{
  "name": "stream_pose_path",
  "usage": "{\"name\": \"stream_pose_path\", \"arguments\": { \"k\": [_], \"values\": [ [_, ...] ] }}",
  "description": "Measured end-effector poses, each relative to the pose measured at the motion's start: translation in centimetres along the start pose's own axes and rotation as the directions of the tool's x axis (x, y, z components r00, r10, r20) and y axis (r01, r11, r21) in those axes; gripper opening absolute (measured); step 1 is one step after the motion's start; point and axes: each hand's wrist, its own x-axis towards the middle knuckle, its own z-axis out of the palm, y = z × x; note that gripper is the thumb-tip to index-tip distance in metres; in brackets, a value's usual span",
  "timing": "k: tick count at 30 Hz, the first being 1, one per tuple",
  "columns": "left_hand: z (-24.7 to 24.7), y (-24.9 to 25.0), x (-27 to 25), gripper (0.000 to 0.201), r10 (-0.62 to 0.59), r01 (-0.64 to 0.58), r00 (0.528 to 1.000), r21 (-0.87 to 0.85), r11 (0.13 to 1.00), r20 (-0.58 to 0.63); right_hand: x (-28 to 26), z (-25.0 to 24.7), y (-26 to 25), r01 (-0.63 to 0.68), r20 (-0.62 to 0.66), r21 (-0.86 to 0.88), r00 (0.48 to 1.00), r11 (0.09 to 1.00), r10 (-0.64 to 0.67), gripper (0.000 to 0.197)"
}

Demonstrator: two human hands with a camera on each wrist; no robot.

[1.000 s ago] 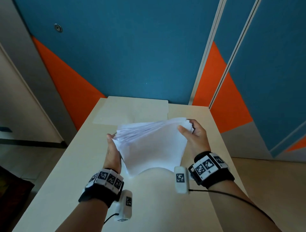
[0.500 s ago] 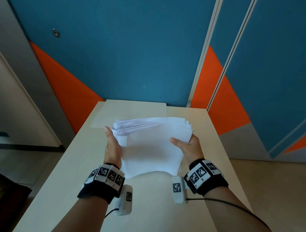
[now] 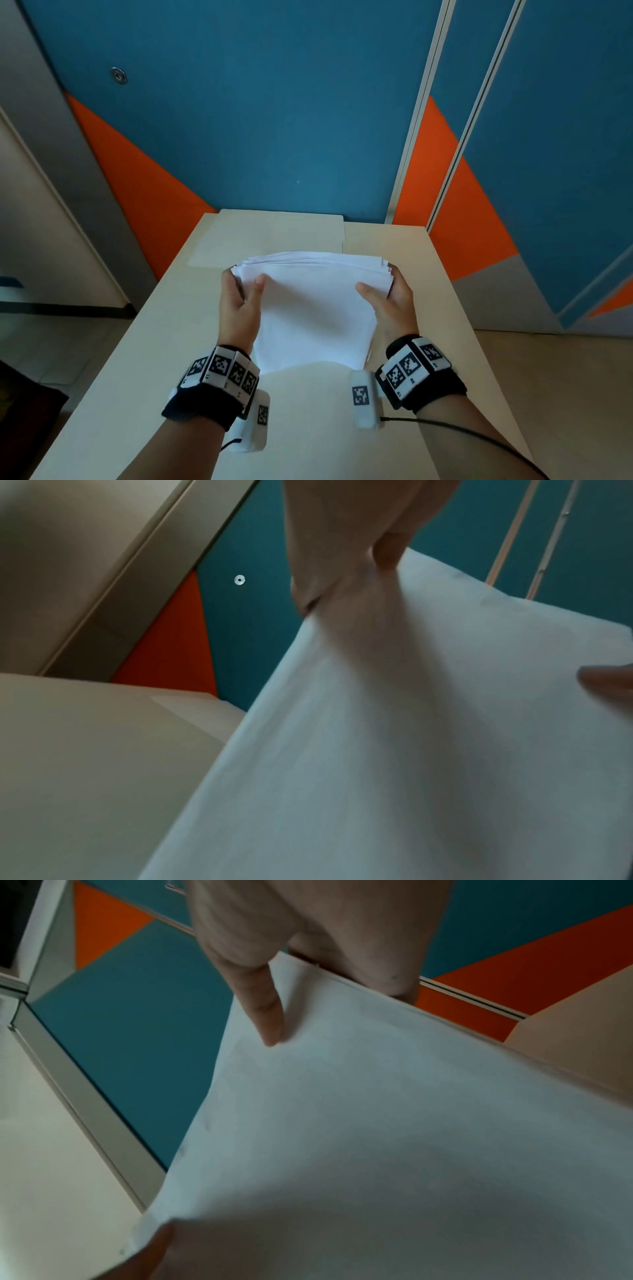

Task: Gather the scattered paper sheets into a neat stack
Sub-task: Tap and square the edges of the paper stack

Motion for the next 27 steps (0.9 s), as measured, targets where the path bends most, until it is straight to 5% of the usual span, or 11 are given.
{"name": "stream_pose_path", "arguments": {
  "k": [3,8,11,16,24,27],
  "values": [
    [0.3,0.4,-0.2,0.019,-0.022,0.019,0.999,-0.086,0.996,-0.040,0.0,0.4,-0.5,0.020,-0.043,0.054,0.999,0.998,-0.018,0.016],
    [1.3,1.6,-0.8,0.021,-0.033,0.029,0.999,-0.200,0.979,-0.016,0.7,1.7,-1.2,0.090,-0.199,0.095,0.977,0.991,-0.070,0.023],
    [2.6,2.5,-0.9,0.033,-0.014,-0.013,0.989,-0.183,0.983,-0.145,1.1,2.5,-1.2,0.137,-0.290,0.072,0.951,0.988,-0.111,0.026],
    [3.8,3.4,0.2,0.025,-0.104,0.059,0.938,-0.144,0.988,-0.330,1.6,1.9,-0.6,0.169,-0.365,0.046,0.920,0.985,-0.141,0.024],
    [3.6,3.0,1.2,0.013,-0.054,0.024,0.967,-0.122,0.992,-0.250,2.1,1.6,-0.1,0.232,-0.331,-0.053,0.914,0.971,-0.237,0.015],
    [2.5,2.5,2.1,0.025,-0.083,0.056,0.988,-0.195,0.979,-0.133,2.2,1.2,-0.3,0.260,-0.280,-0.093,0.920,0.961,-0.275,0.017]
  ]
}}
